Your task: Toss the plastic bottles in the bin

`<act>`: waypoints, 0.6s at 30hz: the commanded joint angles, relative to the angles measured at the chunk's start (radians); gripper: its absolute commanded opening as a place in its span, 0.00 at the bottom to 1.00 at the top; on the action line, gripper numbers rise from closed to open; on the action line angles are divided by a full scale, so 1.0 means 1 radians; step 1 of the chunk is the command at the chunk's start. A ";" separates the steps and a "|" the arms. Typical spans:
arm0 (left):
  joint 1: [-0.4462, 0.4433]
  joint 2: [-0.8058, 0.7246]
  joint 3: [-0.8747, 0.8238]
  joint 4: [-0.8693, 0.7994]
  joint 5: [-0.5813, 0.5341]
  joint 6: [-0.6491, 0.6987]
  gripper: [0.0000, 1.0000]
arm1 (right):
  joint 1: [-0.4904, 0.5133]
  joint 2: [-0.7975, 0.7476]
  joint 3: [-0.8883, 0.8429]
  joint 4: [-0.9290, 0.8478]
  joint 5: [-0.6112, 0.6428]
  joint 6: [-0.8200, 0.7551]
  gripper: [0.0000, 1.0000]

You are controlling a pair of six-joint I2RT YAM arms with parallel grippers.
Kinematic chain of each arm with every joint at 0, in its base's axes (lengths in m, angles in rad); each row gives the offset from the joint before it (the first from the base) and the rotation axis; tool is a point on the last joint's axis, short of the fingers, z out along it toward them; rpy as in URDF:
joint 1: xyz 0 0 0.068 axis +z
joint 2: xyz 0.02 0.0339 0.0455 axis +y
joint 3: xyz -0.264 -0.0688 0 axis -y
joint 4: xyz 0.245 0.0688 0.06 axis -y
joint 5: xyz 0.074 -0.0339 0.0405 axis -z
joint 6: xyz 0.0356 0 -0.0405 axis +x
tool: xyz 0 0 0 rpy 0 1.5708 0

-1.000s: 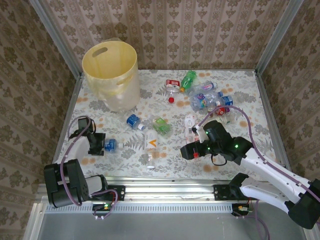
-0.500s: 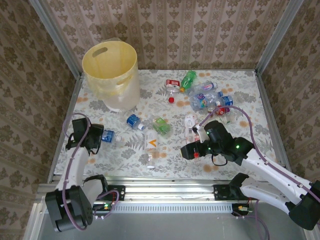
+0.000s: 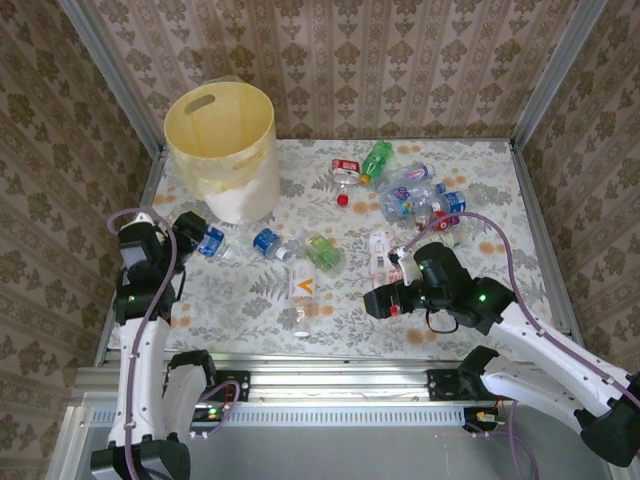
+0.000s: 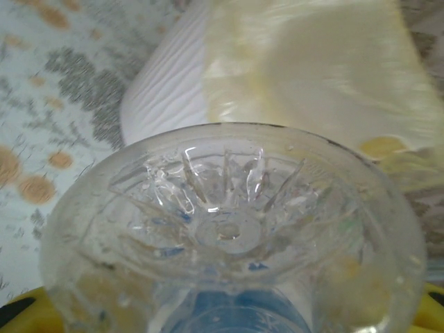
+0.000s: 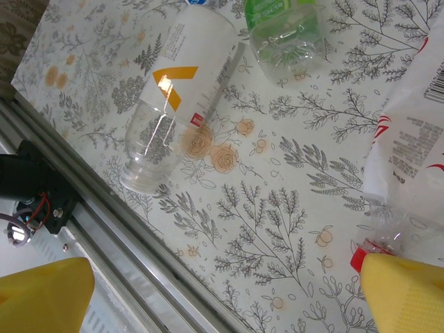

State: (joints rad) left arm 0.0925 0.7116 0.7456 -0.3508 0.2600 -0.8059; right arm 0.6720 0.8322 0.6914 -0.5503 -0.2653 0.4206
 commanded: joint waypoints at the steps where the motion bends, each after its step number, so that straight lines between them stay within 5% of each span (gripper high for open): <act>1: -0.006 -0.031 0.052 0.010 0.070 0.139 0.55 | -0.003 -0.038 -0.010 0.006 -0.004 0.018 1.00; 18: -0.014 -0.097 0.175 0.197 0.175 0.261 0.52 | -0.002 -0.224 0.046 0.097 -0.036 -0.109 1.00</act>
State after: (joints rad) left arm 0.0845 0.6250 0.8726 -0.2081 0.4053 -0.5961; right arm 0.6720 0.6399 0.6987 -0.4870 -0.2852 0.3672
